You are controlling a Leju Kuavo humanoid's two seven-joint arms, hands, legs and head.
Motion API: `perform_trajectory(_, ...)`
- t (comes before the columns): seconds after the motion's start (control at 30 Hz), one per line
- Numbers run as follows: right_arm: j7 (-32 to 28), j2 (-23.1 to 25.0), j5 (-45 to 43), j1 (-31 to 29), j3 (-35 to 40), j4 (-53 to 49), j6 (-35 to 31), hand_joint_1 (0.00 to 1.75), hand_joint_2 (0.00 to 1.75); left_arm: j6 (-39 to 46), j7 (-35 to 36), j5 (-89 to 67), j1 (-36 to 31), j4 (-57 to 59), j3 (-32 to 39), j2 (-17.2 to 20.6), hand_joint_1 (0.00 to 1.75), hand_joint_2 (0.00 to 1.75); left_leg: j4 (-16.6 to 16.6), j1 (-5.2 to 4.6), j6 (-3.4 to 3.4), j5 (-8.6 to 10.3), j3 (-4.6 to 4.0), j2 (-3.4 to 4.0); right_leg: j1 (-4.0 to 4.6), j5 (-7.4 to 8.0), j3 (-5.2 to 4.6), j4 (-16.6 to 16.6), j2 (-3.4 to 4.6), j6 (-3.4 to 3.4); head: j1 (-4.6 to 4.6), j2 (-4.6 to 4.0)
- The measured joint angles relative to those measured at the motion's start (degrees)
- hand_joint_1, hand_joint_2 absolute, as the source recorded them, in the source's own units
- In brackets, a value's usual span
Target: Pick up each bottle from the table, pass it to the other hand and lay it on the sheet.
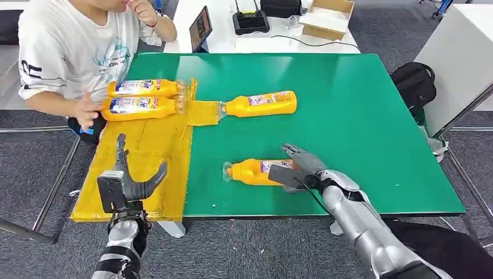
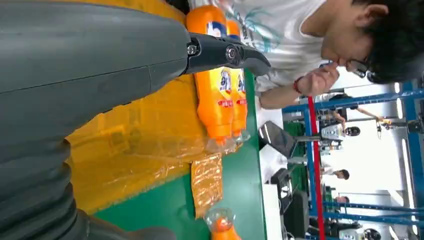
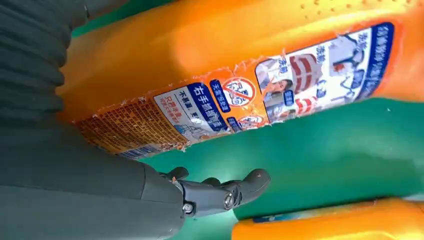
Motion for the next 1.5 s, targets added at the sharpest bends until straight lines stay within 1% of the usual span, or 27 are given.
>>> perform_trajectory(0.03,-0.09,-0.09,-0.07,-0.31,0.18,0.44,0.09,0.00,1.75,0.00,0.00,0.02,-0.10,0.20,-0.15,0.00,0.00,1.75,0.00,0.00,0.00,0.00,0.02,0.00,0.00,0.00,0.03,0.00,0.00,0.00,0.00,0.00)
perform_trajectory(0.07,-0.11,-0.20,-0.04,-0.57,0.40,0.84,0.13,0.10,1.75,0.00,0.00,0.04,-0.16,0.33,-0.26,0.00,0.00,1.75,0.00,0.00,0.00,0.00,0.05,0.00,0.00,0.00,0.05,0.00,0.00,0.00,0.02,0.00)
perform_trajectory(0.1,-0.13,-0.24,-0.07,-0.80,0.53,1.25,0.15,0.40,1.75,0.00,0.00,0.07,-0.21,0.50,-0.28,0.00,0.00,1.75,0.00,0.00,0.00,0.00,0.08,0.00,0.00,0.00,0.06,-0.01,0.00,0.00,0.02,0.00)
perform_trajectory(0.13,-0.20,-0.33,-0.17,-1.01,0.70,1.69,0.22,1.10,1.75,0.00,0.00,0.07,-0.28,0.72,-0.28,0.00,0.00,1.75,0.00,0.00,0.00,0.00,0.09,0.00,0.00,0.00,0.10,0.00,0.00,0.00,0.00,0.00)
perform_trajectory(0.17,-0.31,-0.40,-0.48,-1.20,0.85,2.03,0.37,1.36,1.75,0.00,0.00,0.13,-0.32,0.85,-0.31,0.00,0.00,1.75,0.00,0.00,0.00,0.00,0.11,0.00,0.00,0.00,0.09,-0.01,0.00,0.00,0.02,0.00)
perform_trajectory(0.2,-0.44,-0.50,-1.13,-1.56,1.16,2.52,0.89,1.43,1.75,-0.02,0.00,0.26,-0.41,1.09,-0.37,0.00,0.00,1.75,0.00,0.00,0.00,0.00,0.13,0.02,0.00,0.00,0.11,-0.01,0.01,0.00,0.02,0.00)
perform_trajectory(0.23,-0.46,-0.66,-1.53,-1.94,1.51,2.89,1.27,1.57,1.75,-0.04,0.00,0.57,-0.54,1.33,-0.42,0.00,0.00,1.75,0.00,0.00,0.00,0.00,0.16,0.03,0.00,0.01,0.13,-0.01,0.01,0.00,0.00,0.00)
perform_trajectory(0.27,-0.53,-0.79,-1.75,-2.27,1.93,3.33,1.53,1.55,1.75,-0.02,0.00,0.66,-0.74,1.64,-0.44,0.00,0.00,1.75,0.00,0.00,0.00,0.00,0.19,0.03,0.00,0.01,0.16,-0.01,0.01,0.00,0.02,0.00)
perform_trajectory(0.3,-0.59,-0.90,-1.99,-2.50,2.41,3.70,1.55,1.59,1.75,0.00,0.00,0.74,-0.92,1.92,-0.44,0.00,0.00,1.75,0.00,0.00,0.00,0.00,0.22,0.03,0.00,0.01,0.18,-0.02,0.01,0.00,0.02,0.00)
perform_trajectory(0.5,-1.60,-1.27,-4.59,-3.00,4.70,4.94,1.62,1.59,1.75,-0.02,0.07,1.42,-1.53,3.39,-0.72,0.00,0.00,1.75,0.00,0.00,0.00,-0.01,0.31,0.04,0.01,0.00,0.27,-0.01,0.02,0.00,0.02,0.00)
perform_trajectory(0.53,-1.60,-1.27,-4.59,-3.04,4.83,4.97,1.62,1.62,1.75,-0.02,0.07,1.42,-1.56,3.54,-0.74,0.00,0.00,1.75,0.00,0.00,0.00,-0.01,0.31,0.03,0.01,0.00,0.27,-0.02,0.02,0.00,0.00,0.00)
perform_trajectory(0.57,-1.60,-1.27,-4.59,-3.06,5.05,5.03,1.62,1.73,1.75,-0.02,0.07,1.42,-1.57,3.67,-0.76,-0.02,0.00,1.75,0.00,0.00,0.00,-0.01,0.31,0.03,0.01,0.00,0.27,-0.01,0.02,0.00,0.02,0.00)
perform_trajectory(0.6,-1.60,-1.27,-4.61,-3.11,5.25,5.16,1.62,1.75,1.75,-0.02,0.07,1.42,-1.61,3.82,-0.76,-0.02,0.00,1.75,0.00,0.01,0.00,-0.01,0.31,0.03,0.01,0.00,0.28,-0.01,0.01,0.00,0.00,0.00)
perform_trajectory(0.77,-2.63,-1.31,-6.87,-2.95,5.64,5.29,1.20,1.75,1.75,-0.07,0.09,1.84,-1.77,4.15,-0.96,-0.02,0.00,1.75,0.00,0.01,-0.01,-0.02,0.32,0.04,0.01,0.00,0.27,-0.02,0.02,0.00,0.02,0.00)
perform_trajectory(0.83,-3.69,-1.29,-9.15,-2.08,5.60,4.67,-0.45,1.75,1.75,-0.07,0.11,1.92,-1.75,4.15,-1.14,-0.02,0.00,1.75,0.00,0.01,0.00,-0.03,0.31,0.03,0.01,0.00,0.31,-0.02,0.01,0.00,0.02,0.00)
perform_trajectory(0.93,-5.46,-0.61,-12.02,1.64,3.98,0.79,-7.56,1.75,1.75,-0.09,0.39,1.95,-1.20,3.91,-1.16,-0.02,0.00,1.75,0.00,0.01,-0.01,-0.06,0.29,0.02,0.02,0.00,0.31,0.00,0.01,0.00,0.02,0.00)
perform_trajectory(1.0,-7.48,1.01,-11.69,6.05,1.72,-3.55,-15.19,1.75,1.75,-0.50,0.61,1.95,-0.29,3.12,-1.16,-0.15,0.00,1.75,-0.01,0.02,-0.01,-0.07,0.18,0.03,0.03,0.00,0.21,0.03,0.02,0.00,0.02,0.00)
perform_trajectory(1.1,-12.69,5.76,-10.75,13.88,-3.68,-14.73,-27.93,1.75,1.75,-1.63,1.38,2.01,1.11,1.16,-1.31,-0.85,0.00,1.75,-0.01,0.03,-0.04,-0.02,-0.23,-0.02,0.04,0.00,-0.25,0.11,0.01,0.00,-0.06,0.00)
perform_trajectory(1.2,-17.63,9.87,-12.10,17.49,-8.27,-23.69,-35.94,1.75,1.75,-3.77,2.29,3.27,2.20,-0.61,-2.38,-1.55,0.00,1.75,-0.01,0.04,-0.05,-0.01,-0.38,-0.05,0.04,-0.05,-0.40,0.13,-0.02,-0.03,0.00,0.00)
perform_trajectory(1.27,-20.14,11.76,-13.09,18.97,-11.02,-28.02,-39.22,1.75,1.75,-4.99,3.02,4.29,2.85,-2.01,-3.52,-1.97,0.00,1.75,-0.01,0.03,-0.04,-0.02,-0.45,-0.04,0.01,-0.05,-0.41,0.11,-0.01,-0.03,-0.02,0.00)
perform_trajectory(1.43,-21.34,13.85,-13.64,21.37,-14.40,-33.44,-40.11,1.75,1.75,-5.53,3.54,4.85,3.13,-3.96,-5.22,-2.36,0.00,1.75,0.00,-0.06,0.01,-0.05,-0.50,-0.01,-0.08,-0.02,-0.45,0.03,-0.01,0.01,0.00,0.00)
perform_trajectory(1.5,-23.26,14.47,-14.54,21.80,-15.30,-34.42,-41.38,1.75,1.75,-6.49,3.69,5.69,3.19,-4.35,-5.57,-2.38,0.00,1.75,0.00,-0.06,0.01,-0.04,-0.49,-0.05,-0.07,-0.02,-0.45,0.03,-0.02,0.01,0.00,0.00)
